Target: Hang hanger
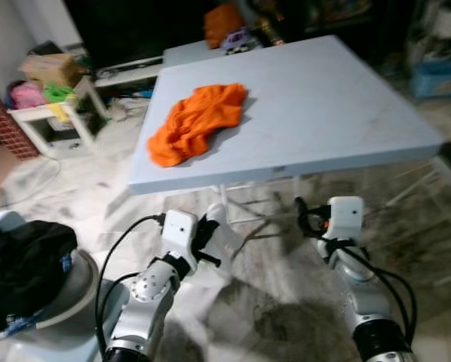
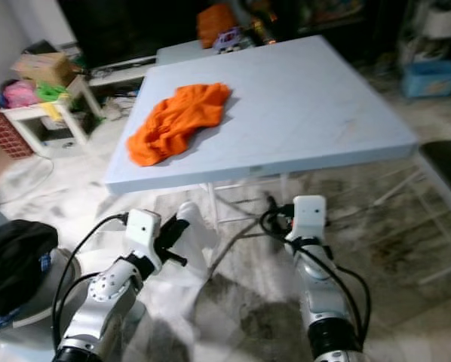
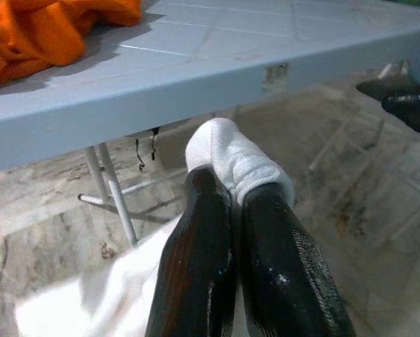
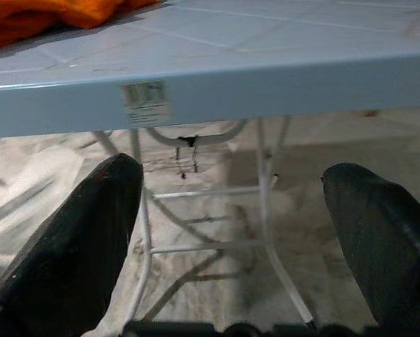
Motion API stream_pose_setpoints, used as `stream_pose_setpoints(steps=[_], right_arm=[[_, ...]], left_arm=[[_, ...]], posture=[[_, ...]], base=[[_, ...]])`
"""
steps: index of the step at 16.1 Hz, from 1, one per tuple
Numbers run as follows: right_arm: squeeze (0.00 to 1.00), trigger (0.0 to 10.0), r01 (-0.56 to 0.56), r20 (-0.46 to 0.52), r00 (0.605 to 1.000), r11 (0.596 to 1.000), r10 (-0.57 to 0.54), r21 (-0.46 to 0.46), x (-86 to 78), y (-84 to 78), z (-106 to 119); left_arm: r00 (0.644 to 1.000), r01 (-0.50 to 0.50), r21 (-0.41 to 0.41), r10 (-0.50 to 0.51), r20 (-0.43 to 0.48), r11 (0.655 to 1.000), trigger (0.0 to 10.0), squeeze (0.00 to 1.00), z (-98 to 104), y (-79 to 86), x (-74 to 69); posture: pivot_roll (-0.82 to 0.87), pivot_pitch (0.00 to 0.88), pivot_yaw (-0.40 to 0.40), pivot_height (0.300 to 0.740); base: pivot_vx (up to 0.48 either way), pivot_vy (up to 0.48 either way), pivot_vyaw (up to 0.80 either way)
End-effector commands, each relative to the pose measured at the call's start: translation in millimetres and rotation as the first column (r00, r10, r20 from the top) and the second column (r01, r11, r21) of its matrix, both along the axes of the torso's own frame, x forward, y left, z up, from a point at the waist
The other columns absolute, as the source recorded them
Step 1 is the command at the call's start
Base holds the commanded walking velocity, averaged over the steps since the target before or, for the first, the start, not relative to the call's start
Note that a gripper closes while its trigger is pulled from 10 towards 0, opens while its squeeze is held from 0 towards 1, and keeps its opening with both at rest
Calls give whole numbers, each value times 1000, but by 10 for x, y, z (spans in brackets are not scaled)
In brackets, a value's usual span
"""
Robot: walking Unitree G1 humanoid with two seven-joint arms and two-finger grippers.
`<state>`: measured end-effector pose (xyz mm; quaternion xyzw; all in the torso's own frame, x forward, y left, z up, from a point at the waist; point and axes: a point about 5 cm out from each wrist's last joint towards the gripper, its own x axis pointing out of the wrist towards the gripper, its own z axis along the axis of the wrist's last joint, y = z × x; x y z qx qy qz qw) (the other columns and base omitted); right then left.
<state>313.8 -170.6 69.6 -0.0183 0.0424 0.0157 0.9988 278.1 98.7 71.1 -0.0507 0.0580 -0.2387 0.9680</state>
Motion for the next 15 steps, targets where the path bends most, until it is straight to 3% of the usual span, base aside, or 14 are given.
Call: stream_pose_setpoints(steps=[1, 4, 15], right_arm=[[0, 10000, -56, 6, 998, 998, 56, 10, 26, 166, 27], [0, 10000, -62, 5, 998, 998, 62, 4, 33, 148, 32], [0, 10000, -66, 3, 998, 998, 66, 0, 46, 153, 40]], left_arm=[[998, -57, 5, 57, -5, 998, 10000, 0, -7, 157, 4], [997, -71, -2, 71, -22, 997, 10000, 0, -24, 150, 1], [995, -81, -42, 78, -63, 996, 10000, 0, -57, 184, -15]], posture=[[-89, 0, 127, 740], [-88, 0, 118, 740], [-80, 0, 109, 740]], base=[[0, 0, 0], [0, 92, 0], [0, 465, 0]])
